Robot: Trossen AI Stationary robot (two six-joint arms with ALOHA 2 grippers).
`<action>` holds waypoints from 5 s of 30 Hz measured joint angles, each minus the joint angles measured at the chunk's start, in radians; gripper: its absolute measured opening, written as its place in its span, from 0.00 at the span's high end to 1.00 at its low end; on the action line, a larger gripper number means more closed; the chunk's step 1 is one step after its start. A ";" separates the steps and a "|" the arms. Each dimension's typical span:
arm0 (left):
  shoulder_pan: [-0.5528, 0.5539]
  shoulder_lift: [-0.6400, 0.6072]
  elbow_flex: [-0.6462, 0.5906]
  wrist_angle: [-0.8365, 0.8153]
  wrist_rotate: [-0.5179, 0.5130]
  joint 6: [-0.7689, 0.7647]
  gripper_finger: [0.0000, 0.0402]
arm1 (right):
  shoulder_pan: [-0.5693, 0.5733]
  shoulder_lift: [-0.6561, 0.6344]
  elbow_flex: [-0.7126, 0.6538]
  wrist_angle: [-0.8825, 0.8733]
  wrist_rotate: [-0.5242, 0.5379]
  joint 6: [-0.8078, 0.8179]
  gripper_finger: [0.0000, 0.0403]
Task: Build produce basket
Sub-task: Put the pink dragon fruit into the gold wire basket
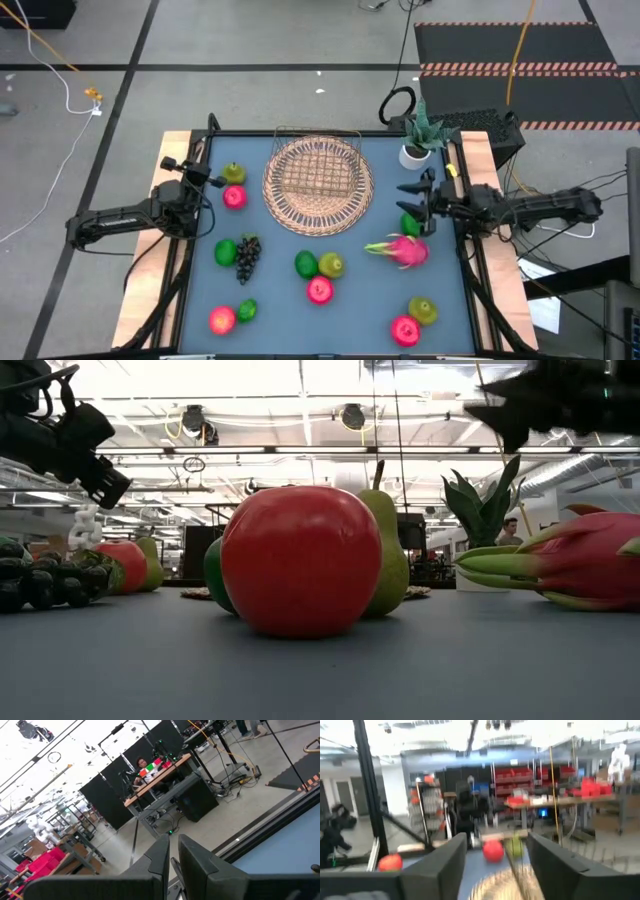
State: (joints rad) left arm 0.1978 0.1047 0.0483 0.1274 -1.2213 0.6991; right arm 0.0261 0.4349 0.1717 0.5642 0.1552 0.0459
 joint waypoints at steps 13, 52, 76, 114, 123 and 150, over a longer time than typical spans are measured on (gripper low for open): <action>0.000 0.000 0.000 0.000 0.000 0.000 0.89 | -0.022 0.244 0.128 -0.149 -0.002 0.048 0.38; 0.016 0.000 0.000 0.100 0.000 0.005 0.89 | 0.179 0.432 0.130 0.029 0.078 0.003 0.38; 0.017 0.000 0.000 0.142 0.000 0.002 0.89 | 0.186 0.432 0.130 -0.054 0.076 -0.068 0.38; 0.043 -0.001 0.001 0.380 -0.046 -0.008 0.89 | 0.185 0.431 0.129 -0.101 0.010 -0.160 0.38; 0.000 0.000 0.000 0.227 0.144 -0.745 0.89 | 0.164 0.438 0.235 -0.431 0.164 -0.133 0.41; -0.017 0.427 0.000 0.822 1.177 -0.701 0.89 | 0.295 0.713 0.701 -1.485 -0.157 0.257 0.28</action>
State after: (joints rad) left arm 0.1813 0.5317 0.0486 0.9495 -0.0447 -0.0024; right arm 0.3210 1.1483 0.8729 -0.9211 -0.0013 0.3027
